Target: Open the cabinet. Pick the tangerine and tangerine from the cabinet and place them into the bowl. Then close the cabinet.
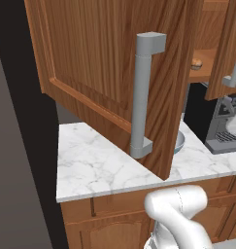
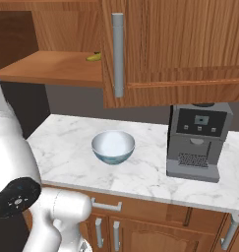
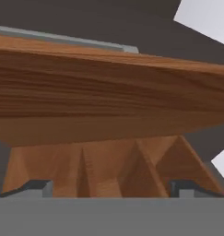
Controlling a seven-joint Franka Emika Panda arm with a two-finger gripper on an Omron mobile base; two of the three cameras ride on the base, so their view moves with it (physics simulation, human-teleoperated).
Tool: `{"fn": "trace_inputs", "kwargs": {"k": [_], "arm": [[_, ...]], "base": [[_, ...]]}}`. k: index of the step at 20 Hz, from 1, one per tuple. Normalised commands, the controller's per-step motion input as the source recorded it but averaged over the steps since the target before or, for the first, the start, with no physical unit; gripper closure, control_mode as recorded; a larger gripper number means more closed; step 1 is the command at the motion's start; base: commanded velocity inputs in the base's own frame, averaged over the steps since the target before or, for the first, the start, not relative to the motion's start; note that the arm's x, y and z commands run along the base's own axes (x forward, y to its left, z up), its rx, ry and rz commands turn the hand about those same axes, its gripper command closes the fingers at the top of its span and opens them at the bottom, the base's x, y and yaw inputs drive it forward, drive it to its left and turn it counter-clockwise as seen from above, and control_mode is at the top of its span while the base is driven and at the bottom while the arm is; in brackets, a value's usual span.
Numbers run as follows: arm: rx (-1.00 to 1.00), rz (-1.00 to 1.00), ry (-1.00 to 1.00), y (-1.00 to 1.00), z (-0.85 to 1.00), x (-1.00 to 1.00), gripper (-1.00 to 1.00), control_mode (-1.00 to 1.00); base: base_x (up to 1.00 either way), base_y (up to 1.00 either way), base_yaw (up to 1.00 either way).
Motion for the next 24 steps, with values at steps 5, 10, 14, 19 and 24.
{"fn": "trace_inputs", "kwargs": {"k": [5, 10, 14, 19, 24], "arm": [[-0.23, -0.26, 0.05, 0.16, -0.23, 0.66, -1.0, -1.0], [-0.2, -0.32, 0.06, 0.0, -0.2, 0.66, -1.0, -1.0], [-0.15, -0.35, 0.05, 0.0, -0.11, 0.76, -1.0, -1.0], [-0.1, -0.29, 0.02, 0.0, -0.01, 0.86, -1.0, -1.0], [-0.03, -0.16, 0.0, -0.33, 0.0, 0.62, -1.0, -1.0]], "base": [[0.0, 0.0, 0.0], [0.0, 0.0, 0.0], [0.0, 0.0, 0.0], [0.0, 0.0, 0.0], [0.0, 0.0, 0.0]]}}
